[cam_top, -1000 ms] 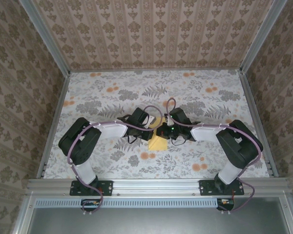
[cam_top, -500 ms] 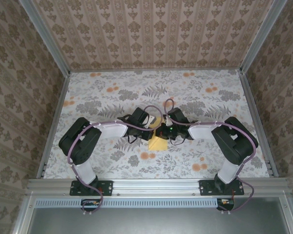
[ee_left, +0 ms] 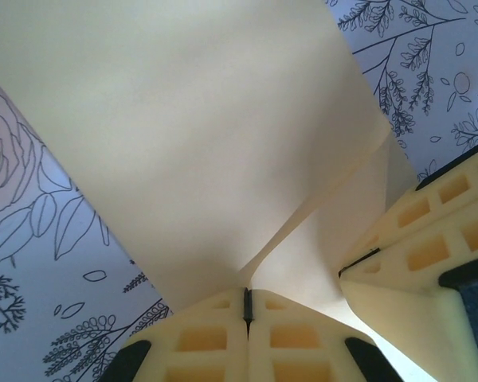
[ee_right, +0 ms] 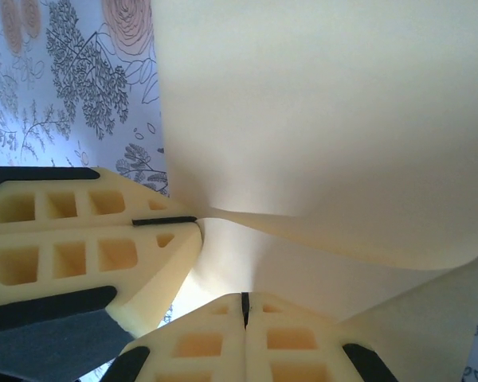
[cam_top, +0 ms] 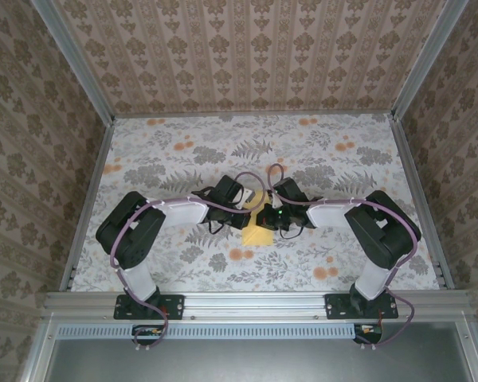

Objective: Fold a paper plane with a square sheet of paper (fold left side to right side)
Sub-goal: Fold the triangle a second time at the center of the table.

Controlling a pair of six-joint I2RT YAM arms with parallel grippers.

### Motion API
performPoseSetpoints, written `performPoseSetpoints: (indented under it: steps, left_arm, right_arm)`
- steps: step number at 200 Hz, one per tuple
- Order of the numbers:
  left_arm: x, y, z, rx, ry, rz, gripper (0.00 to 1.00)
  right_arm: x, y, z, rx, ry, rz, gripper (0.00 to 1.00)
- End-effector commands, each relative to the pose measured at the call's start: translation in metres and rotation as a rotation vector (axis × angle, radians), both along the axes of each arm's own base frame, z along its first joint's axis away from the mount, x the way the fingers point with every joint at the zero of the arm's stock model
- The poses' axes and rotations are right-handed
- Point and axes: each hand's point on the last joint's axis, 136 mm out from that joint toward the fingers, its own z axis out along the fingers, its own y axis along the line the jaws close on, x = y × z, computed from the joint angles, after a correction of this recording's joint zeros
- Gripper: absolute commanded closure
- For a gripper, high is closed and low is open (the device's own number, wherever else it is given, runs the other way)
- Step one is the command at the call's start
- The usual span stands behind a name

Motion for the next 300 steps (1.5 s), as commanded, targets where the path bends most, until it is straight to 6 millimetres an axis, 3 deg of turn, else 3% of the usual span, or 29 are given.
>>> performPoseSetpoints:
  steps: [1,76,135,169,214,245,300]
  left_arm:
    - [0.000,0.000,-0.005,0.028,0.004,-0.019,1.00]
    - [0.003,-0.004,0.004,0.012,-0.008,-0.016,1.00]
    - [0.005,0.004,0.039,-0.023,-0.045,0.020,0.74]
    - [-0.022,0.008,0.048,-0.094,0.039,0.002,0.73]
    - [-0.067,-0.004,0.047,-0.250,0.261,-0.058,0.76]
    - [-0.079,-0.010,0.042,-0.273,0.325,-0.086,0.77]
    - [-0.081,-0.017,0.023,-0.242,0.364,-0.099,0.77]
  right_arm:
    - [-0.003,-0.006,-0.011,-0.057,0.025,0.001,1.00]
    - [-0.015,-0.017,-0.028,-0.105,0.078,-0.020,1.00]
    - [-0.016,-0.019,-0.031,-0.120,0.088,-0.024,1.00]
    - [-0.016,-0.019,-0.031,-0.119,0.090,-0.024,1.00]
    - [-0.015,-0.019,-0.031,-0.120,0.090,-0.023,1.00]
    - [-0.015,-0.019,-0.031,-0.121,0.092,-0.024,1.00]
    - [-0.016,-0.018,-0.031,-0.123,0.097,-0.021,1.00]
